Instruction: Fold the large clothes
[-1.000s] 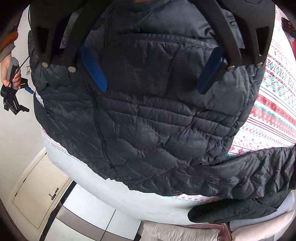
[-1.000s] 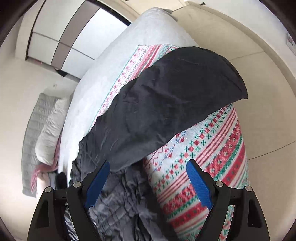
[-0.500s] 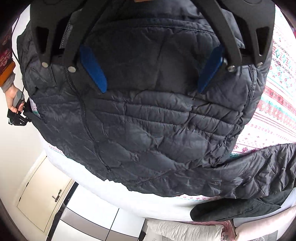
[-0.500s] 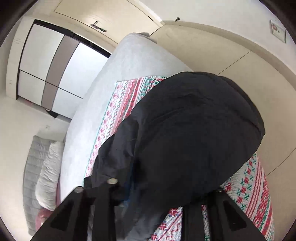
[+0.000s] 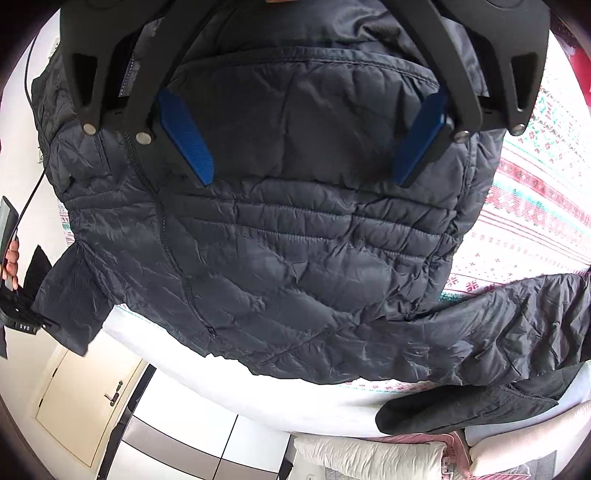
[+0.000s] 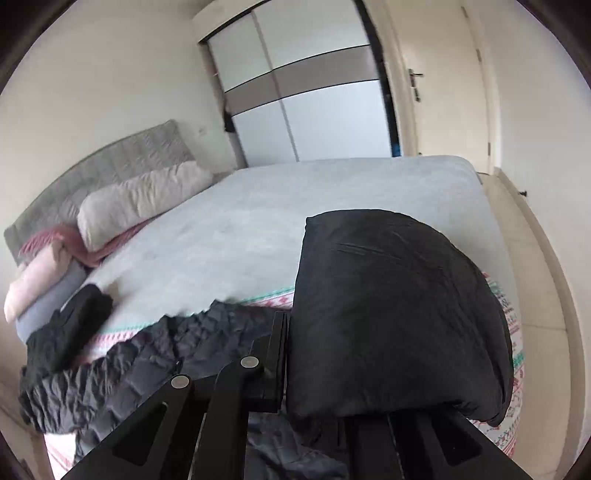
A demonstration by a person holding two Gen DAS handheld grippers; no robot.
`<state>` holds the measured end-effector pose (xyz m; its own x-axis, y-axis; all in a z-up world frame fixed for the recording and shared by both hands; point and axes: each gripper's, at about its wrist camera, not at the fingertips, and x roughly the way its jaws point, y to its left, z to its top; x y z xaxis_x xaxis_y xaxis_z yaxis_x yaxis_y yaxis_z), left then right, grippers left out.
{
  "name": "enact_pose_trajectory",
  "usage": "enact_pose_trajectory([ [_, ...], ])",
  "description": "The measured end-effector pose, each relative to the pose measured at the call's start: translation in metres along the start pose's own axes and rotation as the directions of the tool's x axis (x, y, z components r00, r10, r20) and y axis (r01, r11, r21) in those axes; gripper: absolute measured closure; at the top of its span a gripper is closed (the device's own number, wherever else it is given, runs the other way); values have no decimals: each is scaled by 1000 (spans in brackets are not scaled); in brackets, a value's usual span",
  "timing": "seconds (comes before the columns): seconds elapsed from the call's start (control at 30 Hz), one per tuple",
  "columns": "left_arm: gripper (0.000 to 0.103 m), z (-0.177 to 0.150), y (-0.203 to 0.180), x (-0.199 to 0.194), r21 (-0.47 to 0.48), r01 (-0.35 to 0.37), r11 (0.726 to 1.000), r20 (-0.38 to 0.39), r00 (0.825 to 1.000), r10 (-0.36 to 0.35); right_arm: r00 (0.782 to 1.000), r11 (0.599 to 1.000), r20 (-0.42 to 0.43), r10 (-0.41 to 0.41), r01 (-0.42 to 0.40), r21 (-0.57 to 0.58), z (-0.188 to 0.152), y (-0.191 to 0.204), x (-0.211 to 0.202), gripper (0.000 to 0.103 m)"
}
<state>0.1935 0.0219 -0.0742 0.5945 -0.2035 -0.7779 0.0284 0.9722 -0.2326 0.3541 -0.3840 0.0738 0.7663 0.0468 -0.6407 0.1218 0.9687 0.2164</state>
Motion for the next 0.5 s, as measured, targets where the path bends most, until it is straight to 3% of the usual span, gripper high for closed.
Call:
enact_pose_trajectory([
  [0.13, 5, 0, 2, -1, -2, 2, 1000, -2, 1000, -2, 985, 969, -155, 70, -104, -223, -36, 89, 32, 91],
  [0.23, 5, -1, 1, 1, 9, -4, 1000, -11, 1000, 4, 948, 935, -303, 96, -190, -298, -73, 124, 60, 72],
  [0.3, 5, -1, 0, 2, 19, -11, 1000, -12, 1000, 12, 914, 925, -391, 106, -235, -299, -94, 130, 79, 48],
  [0.4, 5, -2, -1, 2, 27, -18, 999, -20, 1000, 18, 867, 926, -474, 152, -292, -237, -113, 122, 85, 36],
  [0.5, 5, -1, -2, 2, 29, -18, 999, -21, 1000, 18, 849, 934, -490, 198, -315, -169, -108, 106, 75, 33],
])
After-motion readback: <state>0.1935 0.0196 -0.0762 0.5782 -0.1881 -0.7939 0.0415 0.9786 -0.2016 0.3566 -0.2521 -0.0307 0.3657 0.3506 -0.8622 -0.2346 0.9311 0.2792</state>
